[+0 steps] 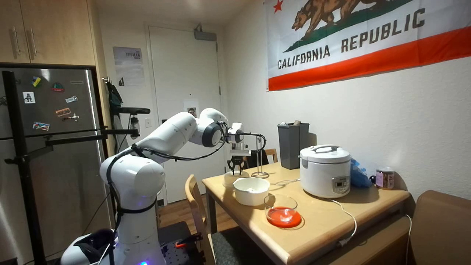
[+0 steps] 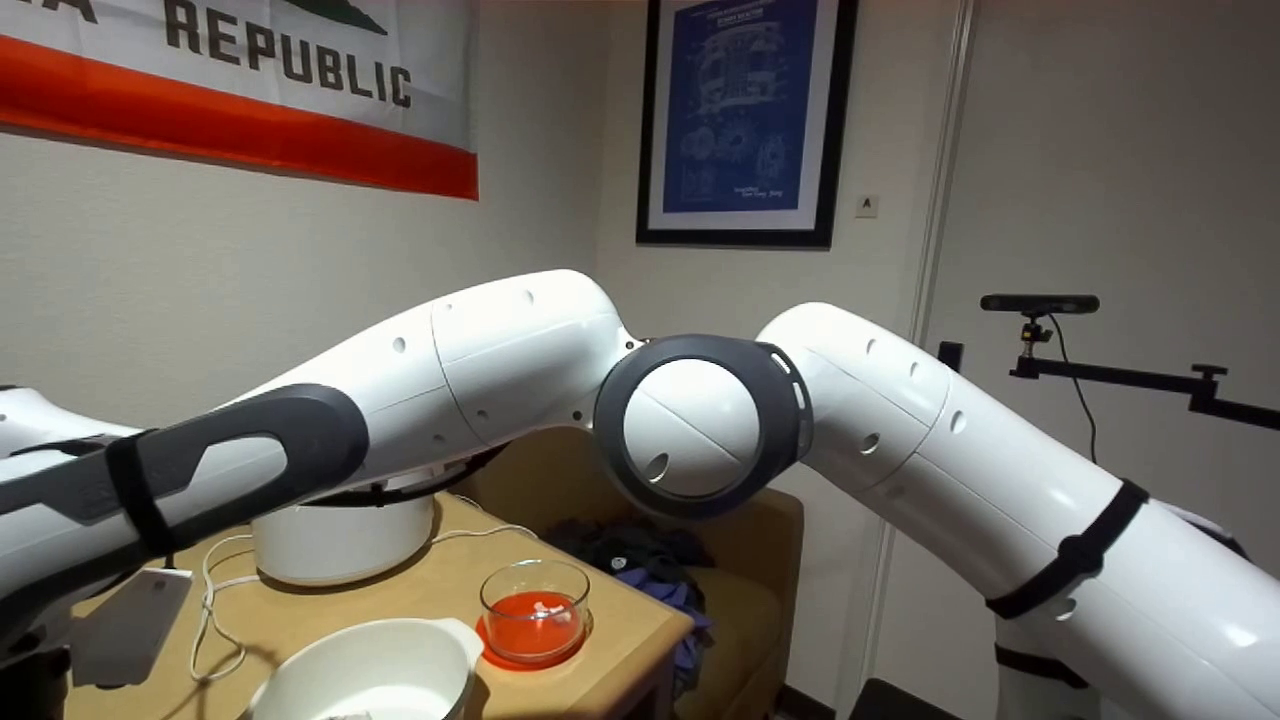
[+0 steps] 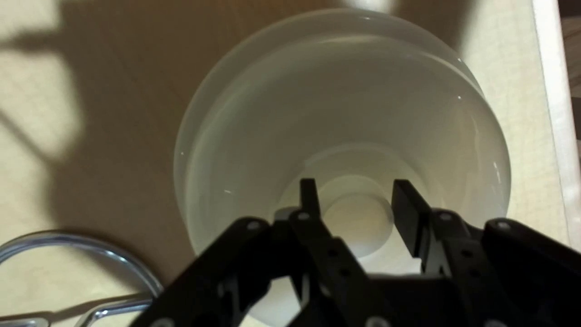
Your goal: Pick the lid on the white basin and put it on the table
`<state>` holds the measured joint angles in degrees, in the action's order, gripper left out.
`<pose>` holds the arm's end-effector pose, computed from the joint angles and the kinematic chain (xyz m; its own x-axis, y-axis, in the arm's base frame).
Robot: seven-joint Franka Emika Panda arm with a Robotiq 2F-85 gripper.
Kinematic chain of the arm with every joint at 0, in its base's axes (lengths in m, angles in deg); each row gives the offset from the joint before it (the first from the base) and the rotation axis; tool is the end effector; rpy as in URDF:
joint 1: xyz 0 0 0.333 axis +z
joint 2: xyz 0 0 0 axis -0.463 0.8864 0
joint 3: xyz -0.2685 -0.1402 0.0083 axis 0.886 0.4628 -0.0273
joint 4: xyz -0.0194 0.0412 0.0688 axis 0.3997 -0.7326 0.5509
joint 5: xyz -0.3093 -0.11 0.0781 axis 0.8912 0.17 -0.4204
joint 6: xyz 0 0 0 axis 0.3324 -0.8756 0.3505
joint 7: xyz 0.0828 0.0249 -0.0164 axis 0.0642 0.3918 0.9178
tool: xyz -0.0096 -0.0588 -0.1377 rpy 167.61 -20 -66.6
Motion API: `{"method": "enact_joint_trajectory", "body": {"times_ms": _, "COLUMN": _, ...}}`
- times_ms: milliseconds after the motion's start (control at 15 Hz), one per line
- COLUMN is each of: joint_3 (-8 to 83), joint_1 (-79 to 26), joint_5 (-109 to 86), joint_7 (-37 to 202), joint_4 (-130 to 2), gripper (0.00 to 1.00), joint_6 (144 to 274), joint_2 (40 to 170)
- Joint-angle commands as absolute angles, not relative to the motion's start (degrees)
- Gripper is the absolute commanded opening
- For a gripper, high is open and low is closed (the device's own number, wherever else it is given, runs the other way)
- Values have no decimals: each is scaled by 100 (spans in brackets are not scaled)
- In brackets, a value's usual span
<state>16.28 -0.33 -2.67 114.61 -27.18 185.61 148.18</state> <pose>0.5712 0.4286 0.2074 0.3713 0.9285 -0.0096 0.9253 -0.3709 -0.0790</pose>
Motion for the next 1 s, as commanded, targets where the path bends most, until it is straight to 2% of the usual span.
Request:
{"method": "enact_joint_trajectory", "body": {"times_ms": 0, "joint_3": 1555, "joint_1": -78, "joint_5": -289, "joint_7": 11587, "joint_4": -2866, "gripper": 77, "joint_6": 18602, "joint_2": 14674}}
{"method": "enact_joint_trajectory", "body": {"times_ms": 200, "joint_3": 1548, "joint_1": -51, "joint_5": -253, "joint_7": 11570, "joint_4": -2894, "gripper": 99, "joint_6": 18594, "joint_2": 14602}}
{"method": "enact_joint_trajectory", "body": {"times_ms": 533, "joint_3": 1581, "joint_1": 60, "joint_5": -153, "joint_7": 11404, "joint_4": -3258, "gripper": 100, "joint_6": 18472, "joint_2": 14027}}
{"method": "enact_joint_trajectory", "body": {"times_ms": 933, "joint_3": 1656, "joint_1": 42, "joint_5": -135, "joint_7": 11038, "joint_4": -4310, "gripper": 100, "joint_6": 18557, "joint_2": 12822}}
